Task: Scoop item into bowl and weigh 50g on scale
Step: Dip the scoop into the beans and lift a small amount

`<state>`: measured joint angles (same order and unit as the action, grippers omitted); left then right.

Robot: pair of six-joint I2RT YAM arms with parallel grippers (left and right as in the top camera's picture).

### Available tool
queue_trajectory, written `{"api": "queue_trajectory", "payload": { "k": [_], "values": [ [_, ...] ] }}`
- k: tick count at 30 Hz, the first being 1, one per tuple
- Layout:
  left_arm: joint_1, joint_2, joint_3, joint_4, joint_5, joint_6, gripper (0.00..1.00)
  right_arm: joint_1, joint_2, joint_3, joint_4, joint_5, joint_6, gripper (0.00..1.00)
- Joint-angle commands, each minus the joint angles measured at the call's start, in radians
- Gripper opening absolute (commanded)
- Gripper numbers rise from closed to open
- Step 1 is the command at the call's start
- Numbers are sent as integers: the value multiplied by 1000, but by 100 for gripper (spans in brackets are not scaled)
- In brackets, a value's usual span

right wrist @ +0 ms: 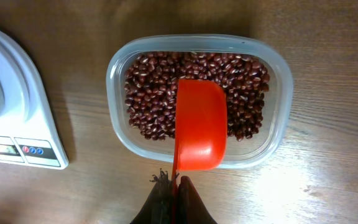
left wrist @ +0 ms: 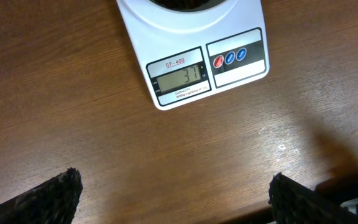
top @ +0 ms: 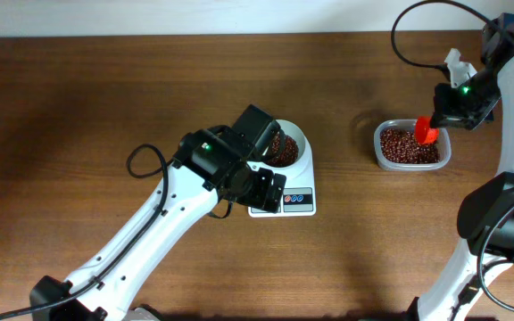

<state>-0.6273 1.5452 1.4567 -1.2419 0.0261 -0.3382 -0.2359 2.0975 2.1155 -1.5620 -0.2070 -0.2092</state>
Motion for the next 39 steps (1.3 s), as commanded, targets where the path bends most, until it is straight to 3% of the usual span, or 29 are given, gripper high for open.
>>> {"api": "queue_trajectory", "payload": {
  "k": [1, 17, 24, 32, 39],
  "values": [
    [-6, 4, -1, -1, -6, -13, 99, 2, -13, -50, 29, 61, 1, 4],
    [-6, 4, -1, -1, -6, -13, 99, 45, -13, -338, 307, 15, 9, 4],
    [-6, 4, -1, -1, -6, -13, 99, -45, -14, -332, 280, -285, 5, 4],
    [-6, 4, -1, -1, -6, -13, 99, -179, -14, -331, 208, -347, -26, 4],
    [-6, 4, -1, -1, -6, -13, 99, -210, -16, -272, 164, -404, -101, 4]
  ]
}}
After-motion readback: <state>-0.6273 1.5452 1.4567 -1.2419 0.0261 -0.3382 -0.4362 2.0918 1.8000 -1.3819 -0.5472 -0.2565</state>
